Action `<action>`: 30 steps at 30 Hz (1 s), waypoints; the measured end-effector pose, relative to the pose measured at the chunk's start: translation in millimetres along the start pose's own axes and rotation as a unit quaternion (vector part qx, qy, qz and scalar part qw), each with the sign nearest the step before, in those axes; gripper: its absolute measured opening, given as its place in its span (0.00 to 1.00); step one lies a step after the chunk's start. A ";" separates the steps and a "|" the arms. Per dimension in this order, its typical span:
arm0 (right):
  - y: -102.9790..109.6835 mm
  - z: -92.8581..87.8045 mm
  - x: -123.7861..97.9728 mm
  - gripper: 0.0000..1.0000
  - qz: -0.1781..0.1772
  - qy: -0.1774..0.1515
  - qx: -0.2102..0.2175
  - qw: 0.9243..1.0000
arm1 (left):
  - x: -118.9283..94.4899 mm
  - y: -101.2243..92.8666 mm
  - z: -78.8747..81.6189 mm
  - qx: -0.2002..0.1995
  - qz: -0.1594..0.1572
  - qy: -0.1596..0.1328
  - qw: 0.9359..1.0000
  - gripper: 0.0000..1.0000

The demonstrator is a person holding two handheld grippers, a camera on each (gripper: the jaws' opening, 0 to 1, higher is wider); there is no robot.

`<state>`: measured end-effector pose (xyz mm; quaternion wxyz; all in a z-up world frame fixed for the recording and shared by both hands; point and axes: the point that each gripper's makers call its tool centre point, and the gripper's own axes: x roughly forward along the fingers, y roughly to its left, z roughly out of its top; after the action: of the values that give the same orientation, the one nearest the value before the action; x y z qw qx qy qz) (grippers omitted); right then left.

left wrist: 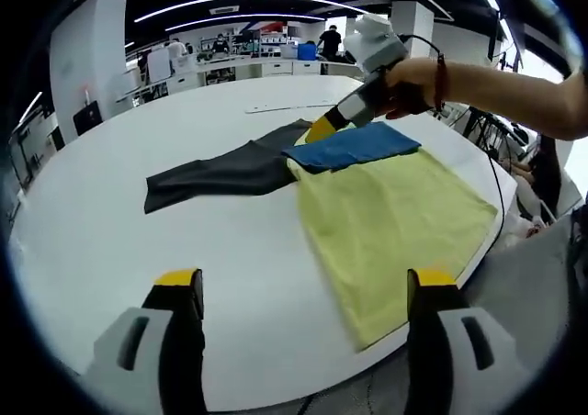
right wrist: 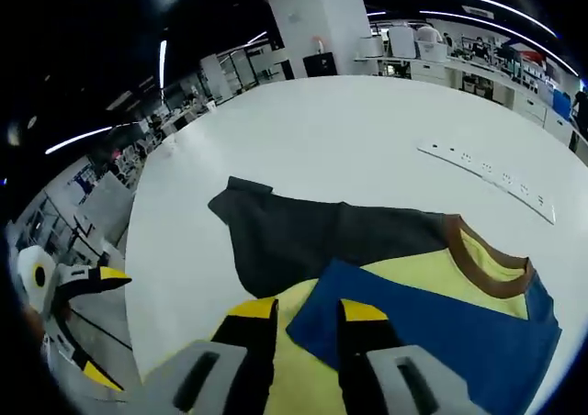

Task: Fold the garment on the visible template until the final outline fits inside the template.

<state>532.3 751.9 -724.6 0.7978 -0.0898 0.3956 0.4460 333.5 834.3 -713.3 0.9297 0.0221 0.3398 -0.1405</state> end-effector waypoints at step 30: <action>-127.4 -69.3 -109.1 0.71 -0.122 -0.020 0.032 0.992 | -2.8 1.7 11.7 0.011 0.013 -0.010 1.000 0.99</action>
<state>562.3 573.0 -720.2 0.8564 -0.1028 0.3794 0.3347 339.3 835.0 -702.6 0.9346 0.0350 0.3282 -0.1324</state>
